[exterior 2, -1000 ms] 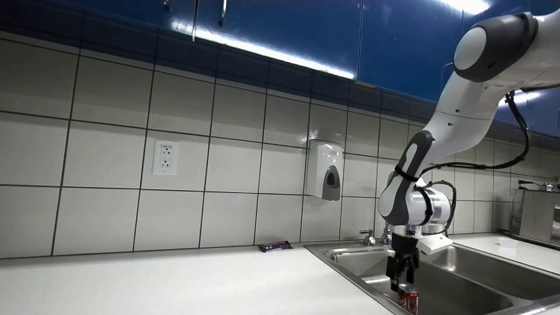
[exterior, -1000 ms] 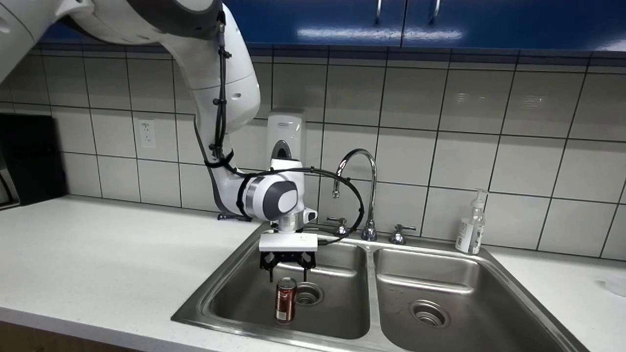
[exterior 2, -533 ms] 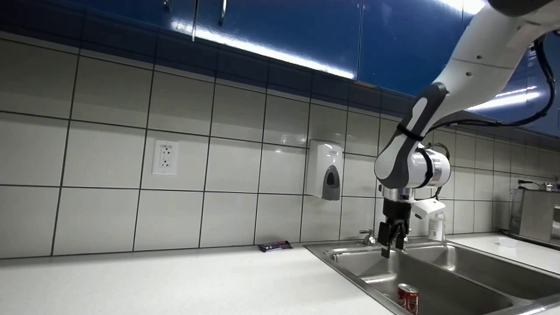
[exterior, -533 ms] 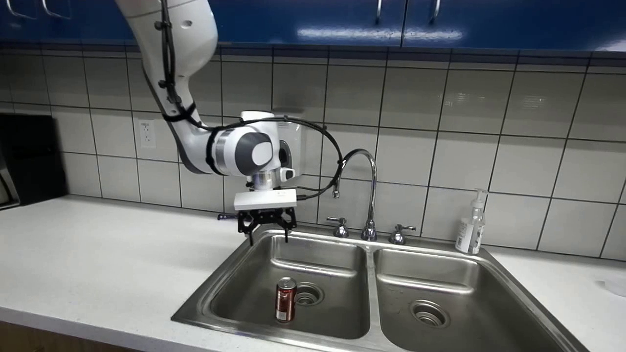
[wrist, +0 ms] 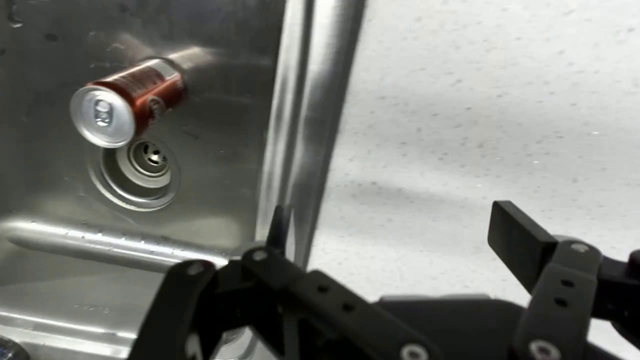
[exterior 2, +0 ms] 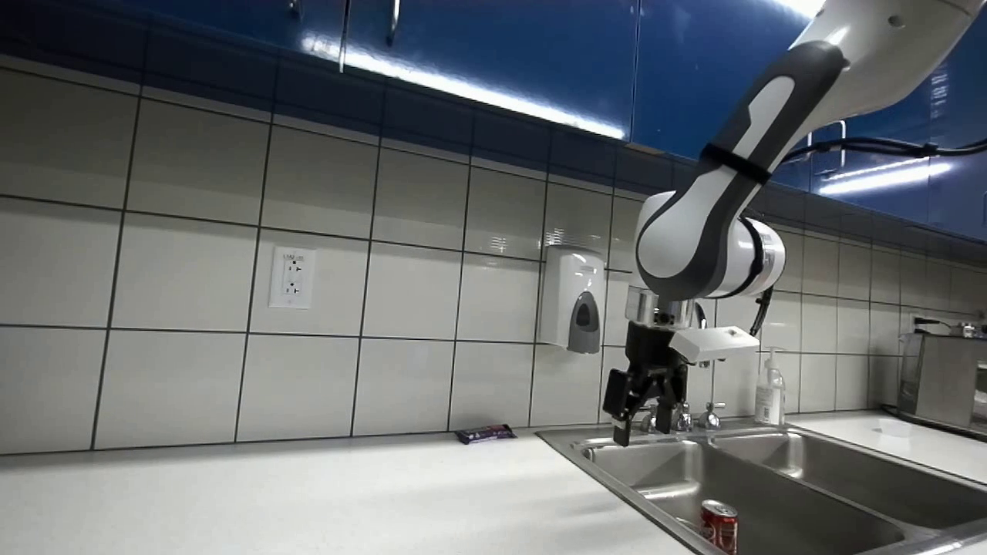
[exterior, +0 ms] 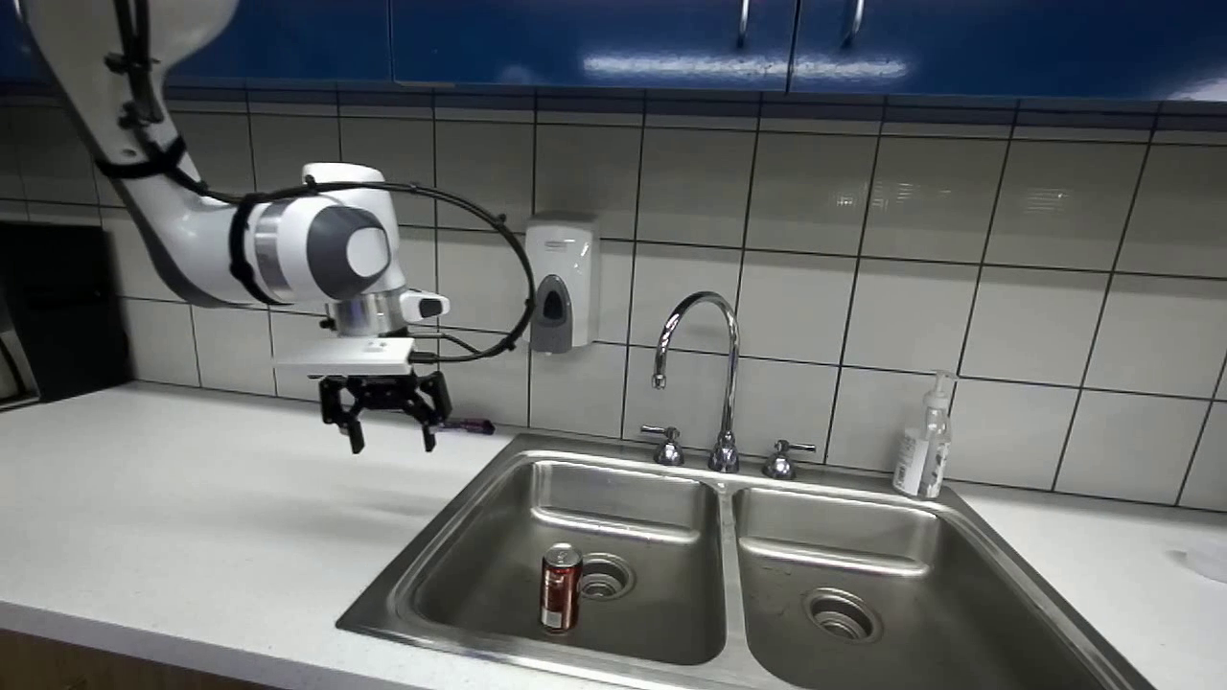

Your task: Put the can in the left sink

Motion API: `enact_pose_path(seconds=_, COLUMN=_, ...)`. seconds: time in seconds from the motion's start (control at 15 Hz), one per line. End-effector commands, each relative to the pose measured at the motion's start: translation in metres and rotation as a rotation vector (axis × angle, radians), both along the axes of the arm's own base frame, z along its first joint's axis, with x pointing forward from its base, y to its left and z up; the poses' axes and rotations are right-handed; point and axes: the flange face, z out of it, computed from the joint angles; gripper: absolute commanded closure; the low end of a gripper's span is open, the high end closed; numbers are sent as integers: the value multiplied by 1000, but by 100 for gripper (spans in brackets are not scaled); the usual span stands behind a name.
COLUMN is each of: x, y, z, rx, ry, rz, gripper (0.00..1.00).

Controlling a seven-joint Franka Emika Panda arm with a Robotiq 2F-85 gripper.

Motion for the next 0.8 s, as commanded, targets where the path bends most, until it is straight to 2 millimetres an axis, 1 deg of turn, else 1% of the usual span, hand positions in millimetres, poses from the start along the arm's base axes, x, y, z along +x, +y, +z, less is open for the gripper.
enact_pose_path(seconds=0.0, x=-42, y=62, z=22, rx=10, ry=15, rz=-72, gripper=0)
enact_pose_path(seconds=0.13, x=-57, y=91, z=27, rx=33, ry=47, rz=-90, gripper=0)
enact_pose_path(seconds=0.2, x=-63, y=99, z=27, rx=37, ry=62, rz=-98, gripper=0)
enact_pose_path(seconds=0.27, x=-67, y=101, z=26, rx=50, ry=87, rz=-104, gripper=0)
enact_pose_path(seconds=0.4, x=-72, y=98, z=25, rx=65, ry=112, rz=-115, gripper=0)
enact_pose_path(seconds=0.6, x=-71, y=92, z=25, rx=72, ry=122, rz=-140, gripper=0)
enact_pose_path(seconds=0.73, x=-71, y=92, z=26, rx=79, ry=130, rz=-140, gripper=0)
